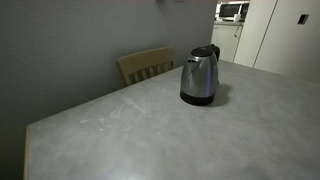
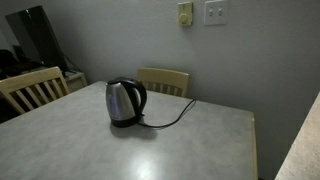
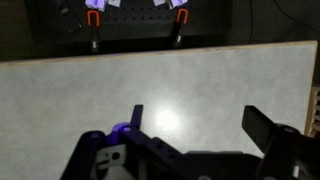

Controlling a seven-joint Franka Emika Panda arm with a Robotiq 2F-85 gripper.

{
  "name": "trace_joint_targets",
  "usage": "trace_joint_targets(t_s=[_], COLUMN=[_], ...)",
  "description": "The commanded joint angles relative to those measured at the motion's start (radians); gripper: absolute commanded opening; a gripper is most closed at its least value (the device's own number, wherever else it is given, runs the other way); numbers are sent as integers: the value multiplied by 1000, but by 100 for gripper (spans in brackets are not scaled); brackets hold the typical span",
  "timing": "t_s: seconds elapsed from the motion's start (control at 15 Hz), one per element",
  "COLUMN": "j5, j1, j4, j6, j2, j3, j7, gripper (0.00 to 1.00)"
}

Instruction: Press the button on the handle of the kettle to open it

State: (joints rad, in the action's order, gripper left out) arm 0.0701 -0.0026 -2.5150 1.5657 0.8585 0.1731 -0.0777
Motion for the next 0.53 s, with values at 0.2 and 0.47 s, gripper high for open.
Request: trace_joint_targets(t_s=[0.2, 0.47], j5=[12, 28], j1=[-25, 10], j4=[2, -30], j6=[-3, 209], j2=[-4, 1], j3=[-17, -42], j7=[-15, -71], gripper=[100, 100])
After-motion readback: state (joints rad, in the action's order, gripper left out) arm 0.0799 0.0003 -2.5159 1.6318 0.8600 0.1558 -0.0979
